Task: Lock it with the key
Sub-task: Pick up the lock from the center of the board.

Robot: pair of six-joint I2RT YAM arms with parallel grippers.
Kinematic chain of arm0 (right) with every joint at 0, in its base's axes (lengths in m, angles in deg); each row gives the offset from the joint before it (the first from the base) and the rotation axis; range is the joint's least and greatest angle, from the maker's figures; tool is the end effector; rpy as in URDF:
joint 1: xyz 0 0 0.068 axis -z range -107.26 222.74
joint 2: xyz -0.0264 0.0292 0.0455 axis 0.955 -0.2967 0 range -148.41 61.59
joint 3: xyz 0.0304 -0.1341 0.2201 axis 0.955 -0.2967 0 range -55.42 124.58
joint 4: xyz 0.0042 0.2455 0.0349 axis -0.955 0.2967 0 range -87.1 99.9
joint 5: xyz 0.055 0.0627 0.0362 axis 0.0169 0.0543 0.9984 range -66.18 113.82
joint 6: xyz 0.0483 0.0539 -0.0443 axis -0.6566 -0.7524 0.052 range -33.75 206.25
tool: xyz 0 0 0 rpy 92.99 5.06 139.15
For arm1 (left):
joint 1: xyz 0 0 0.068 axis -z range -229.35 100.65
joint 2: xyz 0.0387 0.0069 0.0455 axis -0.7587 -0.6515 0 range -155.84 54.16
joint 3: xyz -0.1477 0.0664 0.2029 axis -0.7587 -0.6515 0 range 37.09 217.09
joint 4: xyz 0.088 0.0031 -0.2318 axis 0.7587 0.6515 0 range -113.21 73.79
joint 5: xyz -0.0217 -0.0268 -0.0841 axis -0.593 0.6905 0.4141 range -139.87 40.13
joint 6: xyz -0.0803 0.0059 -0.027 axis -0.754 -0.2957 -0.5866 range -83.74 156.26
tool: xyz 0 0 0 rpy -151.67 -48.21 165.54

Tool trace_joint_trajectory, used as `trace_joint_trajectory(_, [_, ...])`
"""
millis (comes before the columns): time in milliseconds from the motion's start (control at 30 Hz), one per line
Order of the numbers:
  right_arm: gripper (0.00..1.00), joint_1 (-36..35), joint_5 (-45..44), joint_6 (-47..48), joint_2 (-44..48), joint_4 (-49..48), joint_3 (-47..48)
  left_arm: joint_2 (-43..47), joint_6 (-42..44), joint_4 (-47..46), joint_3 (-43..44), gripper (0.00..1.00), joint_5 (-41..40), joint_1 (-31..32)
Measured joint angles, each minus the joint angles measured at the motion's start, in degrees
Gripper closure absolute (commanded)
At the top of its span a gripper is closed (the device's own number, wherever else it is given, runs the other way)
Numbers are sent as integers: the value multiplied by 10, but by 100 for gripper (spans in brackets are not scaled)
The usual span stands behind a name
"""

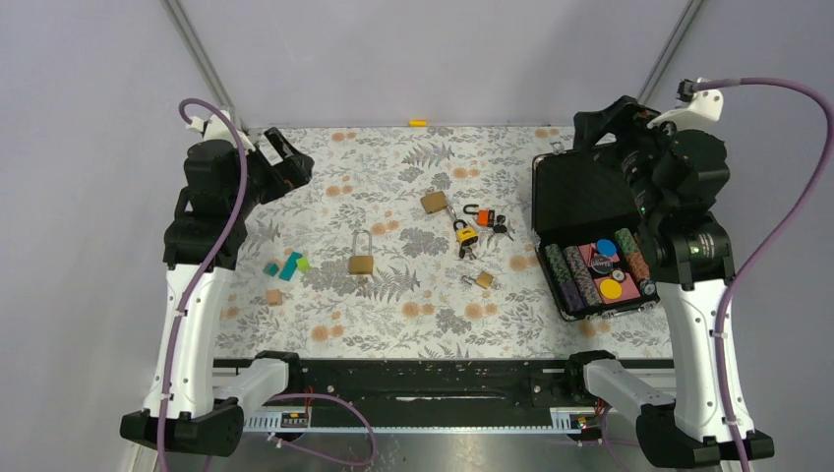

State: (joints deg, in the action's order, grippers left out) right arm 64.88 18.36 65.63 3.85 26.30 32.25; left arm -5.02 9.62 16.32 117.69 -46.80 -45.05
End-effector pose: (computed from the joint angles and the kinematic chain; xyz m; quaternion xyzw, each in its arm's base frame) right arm 0.2027 0.0208 0.5091 0.1092 0.6568 0.1527 0.7304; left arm 0.2246 -0.0210 0.4223 -0.1414 0.7970 -0.1774 0.5597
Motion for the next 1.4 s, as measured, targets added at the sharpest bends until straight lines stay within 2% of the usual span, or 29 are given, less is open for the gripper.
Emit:
trace_joint_trajectory(267, [19,0,83,-32,-26,-1,-54,45,-77,17,-102,1,-27,-4])
trace_joint_trajectory(400, [20,-12,119,-59,-51,-1,-84,110,-127,-4,-216,1,2,-7])
trace_joint_trajectory(533, [20,-77,108,-74,-93,-1,-113,174,-196,-59,-337,1,57,-7])
trace_joint_trajectory(633, [21,-120,92,-92,-136,0,-125,184,-219,-60,-381,1,94,-17])
trace_joint_trajectory(733, [25,-151,74,-111,-186,4,-125,137,-206,-74,-368,1,126,-27])
trace_joint_trajectory(867, [30,-185,59,-139,-257,21,-125,-5,-146,-92,-324,1,141,-22])
trace_joint_trajectory(967, [31,-198,55,-154,-289,38,-125,-104,-102,-93,-320,1,92,28])
trace_joint_trajectory(1100, [31,-203,53,-168,-295,52,-125,-163,-73,-90,-320,1,30,118])
trace_joint_trajectory(1400, [31,-203,43,-172,-292,55,-125,-277,-75,-118,-319,5,-86,182])
